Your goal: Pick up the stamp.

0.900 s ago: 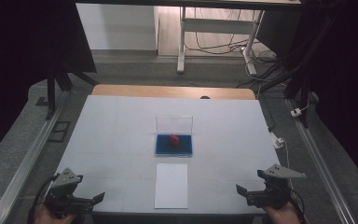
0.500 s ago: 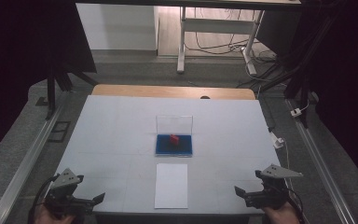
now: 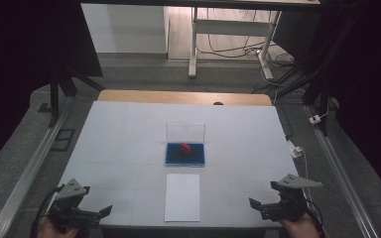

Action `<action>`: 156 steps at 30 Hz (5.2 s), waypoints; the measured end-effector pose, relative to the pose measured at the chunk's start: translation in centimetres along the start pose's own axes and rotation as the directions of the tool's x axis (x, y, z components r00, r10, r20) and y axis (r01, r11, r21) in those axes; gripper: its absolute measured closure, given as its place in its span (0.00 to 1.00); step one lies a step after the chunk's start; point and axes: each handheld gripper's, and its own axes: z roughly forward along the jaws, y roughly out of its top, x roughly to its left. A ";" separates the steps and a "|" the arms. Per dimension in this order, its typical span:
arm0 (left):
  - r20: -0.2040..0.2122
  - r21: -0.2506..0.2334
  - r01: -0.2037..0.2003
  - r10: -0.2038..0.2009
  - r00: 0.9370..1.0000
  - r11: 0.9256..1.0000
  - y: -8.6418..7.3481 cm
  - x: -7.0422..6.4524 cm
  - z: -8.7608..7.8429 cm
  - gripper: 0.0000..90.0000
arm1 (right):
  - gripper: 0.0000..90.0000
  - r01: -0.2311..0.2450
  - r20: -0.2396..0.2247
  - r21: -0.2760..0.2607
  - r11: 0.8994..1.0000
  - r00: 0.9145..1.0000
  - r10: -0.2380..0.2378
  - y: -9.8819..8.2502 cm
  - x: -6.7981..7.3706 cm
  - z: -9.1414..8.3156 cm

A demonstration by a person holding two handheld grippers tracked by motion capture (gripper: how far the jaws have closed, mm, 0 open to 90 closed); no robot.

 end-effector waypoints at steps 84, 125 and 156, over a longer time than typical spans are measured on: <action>0.013 0.012 0.016 -0.016 1.000 1.000 0.1 0.3 0.2 0.00 | 0.00 0.160 -0.215 0.014 0.987 0.965 -0.154 8.7 4.3 12.3; 0.010 0.029 0.004 -0.004 1.000 1.000 0.2 0.1 0.3 0.00 | 0.06 0.305 -0.183 0.116 0.945 0.942 -0.282 13.7 5.5 21.5; 0.010 0.027 0.001 -0.002 1.000 1.000 0.2 0.1 0.3 0.00 | 0.89 0.362 -0.212 0.129 0.923 0.920 -0.331 15.2 5.1 23.9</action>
